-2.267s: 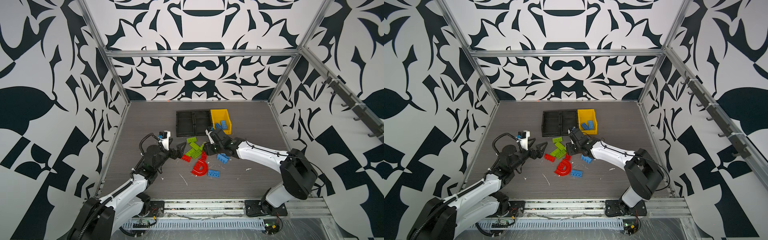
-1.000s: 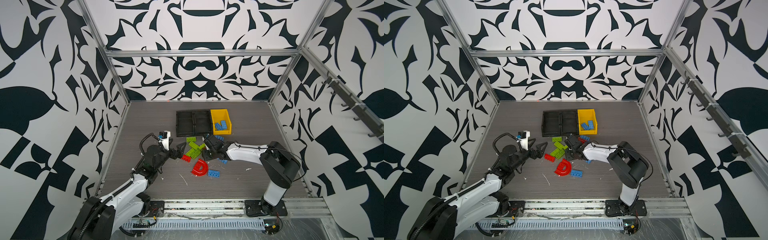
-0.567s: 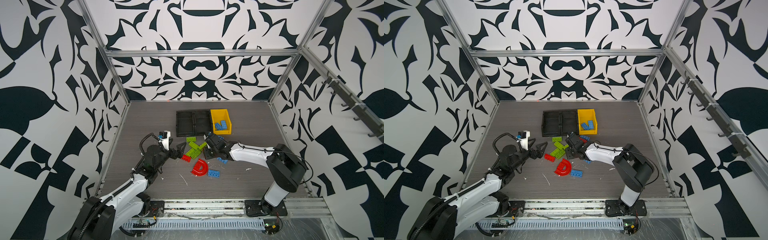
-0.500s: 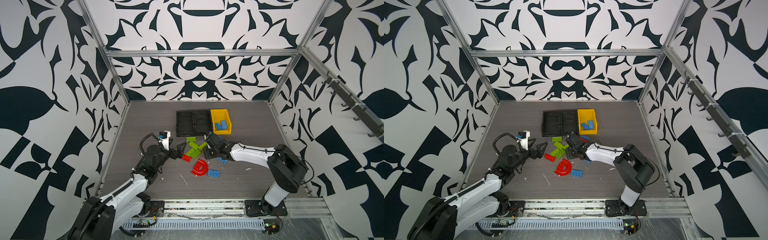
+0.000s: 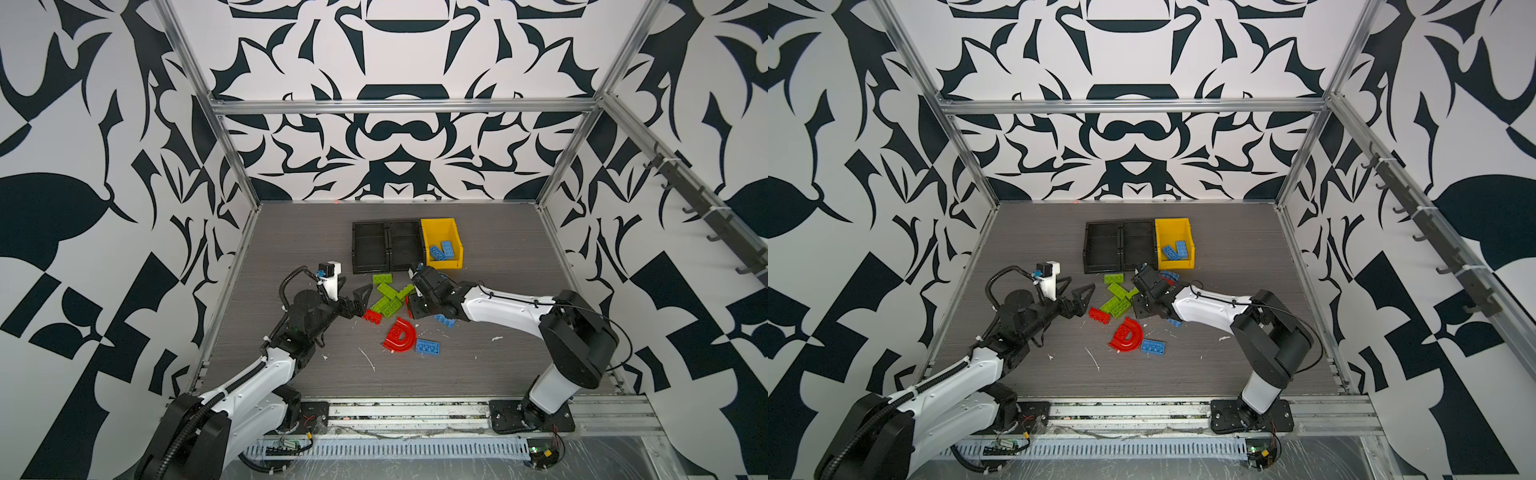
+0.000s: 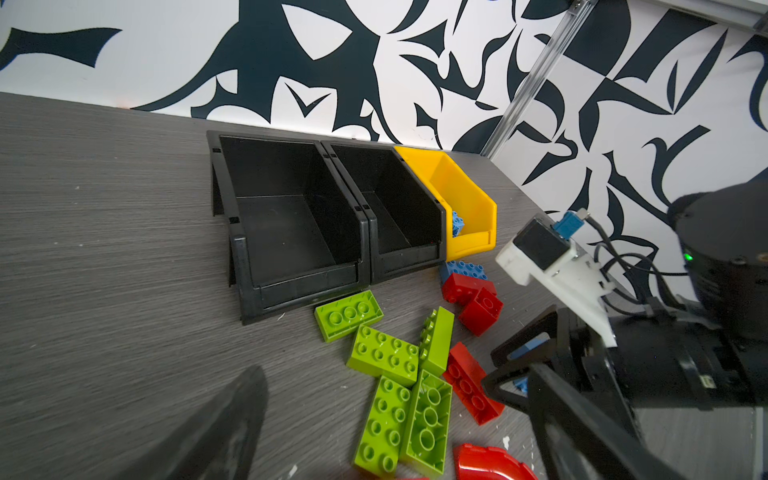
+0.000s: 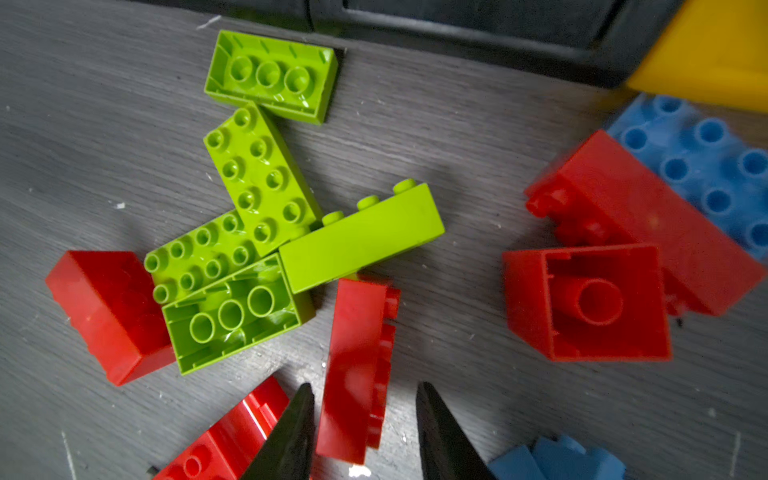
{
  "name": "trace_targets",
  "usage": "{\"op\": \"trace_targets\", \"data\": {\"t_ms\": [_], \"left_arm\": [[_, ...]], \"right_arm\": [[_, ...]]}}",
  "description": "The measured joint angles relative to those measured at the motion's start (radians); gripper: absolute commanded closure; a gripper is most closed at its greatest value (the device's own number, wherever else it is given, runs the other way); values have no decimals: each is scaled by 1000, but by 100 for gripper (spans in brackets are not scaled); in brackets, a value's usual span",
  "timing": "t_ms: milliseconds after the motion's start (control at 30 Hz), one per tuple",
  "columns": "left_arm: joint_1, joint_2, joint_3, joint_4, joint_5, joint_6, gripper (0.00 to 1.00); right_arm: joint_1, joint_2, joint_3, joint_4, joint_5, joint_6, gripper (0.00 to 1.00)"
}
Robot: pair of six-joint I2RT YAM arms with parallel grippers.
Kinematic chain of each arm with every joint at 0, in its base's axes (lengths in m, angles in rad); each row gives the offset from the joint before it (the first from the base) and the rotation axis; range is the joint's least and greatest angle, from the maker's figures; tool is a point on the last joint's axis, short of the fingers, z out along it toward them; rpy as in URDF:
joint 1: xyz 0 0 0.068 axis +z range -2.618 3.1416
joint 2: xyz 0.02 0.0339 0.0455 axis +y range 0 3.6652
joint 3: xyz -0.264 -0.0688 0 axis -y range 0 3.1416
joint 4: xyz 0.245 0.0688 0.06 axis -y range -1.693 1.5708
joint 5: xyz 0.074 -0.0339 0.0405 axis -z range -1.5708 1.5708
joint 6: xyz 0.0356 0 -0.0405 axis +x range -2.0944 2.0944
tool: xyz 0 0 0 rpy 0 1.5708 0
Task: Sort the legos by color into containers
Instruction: 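Return the right gripper to the pile and grasp a red 2x4 brick, then carry the red brick to the black bin beside the yellow bin and release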
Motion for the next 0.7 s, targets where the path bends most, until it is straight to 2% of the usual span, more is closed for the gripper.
{"op": "trace_targets", "data": {"t_ms": [167, 267, 467, 700], "left_arm": [[0, -4, 0, -1, -3, 0, 0], [0, -4, 0, -1, -3, 0, 0], [0, -4, 0, -1, -3, 0, 0], [0, -4, 0, -2, -4, 0, 0]], "right_arm": [[2, 29, 17, -11, -10, -5, 54], [3, 56, 32, -13, -11, -5, 57], [10, 125, 68, -20, -9, -11, 69], [11, 109, 68, -33, 19, -11, 84]]}}
